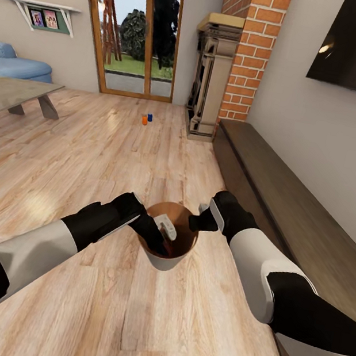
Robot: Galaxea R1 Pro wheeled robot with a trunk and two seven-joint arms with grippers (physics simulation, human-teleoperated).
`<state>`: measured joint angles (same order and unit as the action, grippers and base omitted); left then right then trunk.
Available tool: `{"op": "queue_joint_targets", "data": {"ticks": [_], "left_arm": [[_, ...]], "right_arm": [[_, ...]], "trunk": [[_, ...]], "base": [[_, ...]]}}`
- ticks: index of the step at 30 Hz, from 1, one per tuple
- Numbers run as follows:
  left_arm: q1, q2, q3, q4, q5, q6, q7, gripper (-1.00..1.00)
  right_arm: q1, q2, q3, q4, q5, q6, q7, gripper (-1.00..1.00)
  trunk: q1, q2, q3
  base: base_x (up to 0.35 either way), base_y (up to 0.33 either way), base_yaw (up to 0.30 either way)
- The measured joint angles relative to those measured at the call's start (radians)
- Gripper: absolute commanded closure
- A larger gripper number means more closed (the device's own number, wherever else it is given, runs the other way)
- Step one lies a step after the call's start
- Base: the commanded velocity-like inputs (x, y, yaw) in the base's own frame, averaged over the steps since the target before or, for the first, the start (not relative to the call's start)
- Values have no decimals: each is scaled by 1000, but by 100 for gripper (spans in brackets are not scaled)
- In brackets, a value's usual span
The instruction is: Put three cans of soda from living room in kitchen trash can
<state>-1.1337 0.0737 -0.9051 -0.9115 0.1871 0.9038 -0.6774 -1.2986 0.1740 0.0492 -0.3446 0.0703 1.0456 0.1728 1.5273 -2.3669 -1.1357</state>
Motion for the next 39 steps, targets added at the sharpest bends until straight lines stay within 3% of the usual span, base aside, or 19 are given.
{"op": "queue_joint_targets", "data": {"ticks": [7, 9, 12, 13, 17, 18, 19, 20, 21, 22, 23, 25, 26, 30, 32, 33, 34, 37, 39], "left_arm": [[0, 8, 7, -33, 4, 1, -6, -100], [0, 16, 40, -131, 11, 3, -12, -100], [1, 49, 124, -220, 13, 7, -19, -100], [1, 73, 180, -262, 12, 9, -28, -100], [19, 137, 330, -349, 15, 13, -86, -100], [32, 163, 392, -372, 14, 10, -133, -100], [52, 203, 503, -390, 13, 6, -215, -100], [61, 219, 553, -393, 13, 4, -241, -100], [84, 236, 637, -396, 10, -4, -277, -100], [135, 253, 752, -388, 5, -44, -306, -100], [159, 258, 795, -377, 6, -68, -312, -100], [200, 261, 858, -340, 4, -128, -317, -100], [234, 262, 901, -285, -3, -202, -306, -100], [281, 262, 949, -119, -11, -374, -234, -100], [297, 261, 962, 40, -17, -520, -127, -100], [303, 260, 967, 147, -19, -615, -33, -100], [308, 253, 969, 301, -23, -743, 112, -100], [311, 234, 958, 462, -23, -857, 221, -100], [312, 206, 934, 545, -22, -943, 278, -100]], "right_arm": [[0, -3, -2, 0, -8, 0, 1, 100], [0, -8, -3, 0, -8, 0, 1, 100], [1, -11, -2, 0, 7, 0, 1, 100], [2, -12, -3, 0, 7, 0, 1, 100], [5, -13, -6, 0, -8, 0, 2, 100], [6, -13, -6, 0, -9, 0, 2, 100], [7, -14, -6, 0, -7, 0, 2, 100], [8, -14, -5, 0, -3, 0, 2, 100], [8, -16, -5, -1, -1, 0, 2, 100], [9, -22, -6, -1, -4, 0, 3, 100], [9, -25, -6, -1, -2, 0, 4, 100], [10, -32, -5, -2, 0, 0, 6, 100], [11, -43, -7, -2, -10, 0, 9, 100], [21, -74, -5, -1, -1, 0, 14, 100], [43, -105, -6, 1, -12, 1, 18, 100], [60, -126, -8, -1, -21, 1, 19, 100], [87, -154, -12, -3, -33, 1, 22, 100], [115, -186, 2, 4, 56, -3, 21, 100], [131, -219, -2, -4, 32, -3, 39, 100]], "trunk": [[0, 0, 0], [0, 0, 0], [0, 0, 0], [0, 0, 0], [0, 0, 0], [0, 0, 0], [0, 0, 0], [0, 0, 0], [0, 0, 0], [0, 0, 0], [0, 0, 0], [0, 0, 0], [0, 0, 0], [0, 0, 0], [0, 0, 0], [0, 0, 0], [0, 0, 0], [0, 0, 0], [0, 0, 0]], "base": [[0, 0, 0], [0, 0, 0], [0, 0, 0], [0, 0, 0], [0, 0, 0], [0, 0, 0], [0, 0, 0], [0, 0, 0], [0, 0, 0], [0, 0, 0], [0, 0, 0], [0, 0, 0], [0, 0, 0], [1, 0, 0], [28, 0, 0], [85, 0, 0], [95, 0, 0], [107, 0, 0], [87, 0, 0]]}}
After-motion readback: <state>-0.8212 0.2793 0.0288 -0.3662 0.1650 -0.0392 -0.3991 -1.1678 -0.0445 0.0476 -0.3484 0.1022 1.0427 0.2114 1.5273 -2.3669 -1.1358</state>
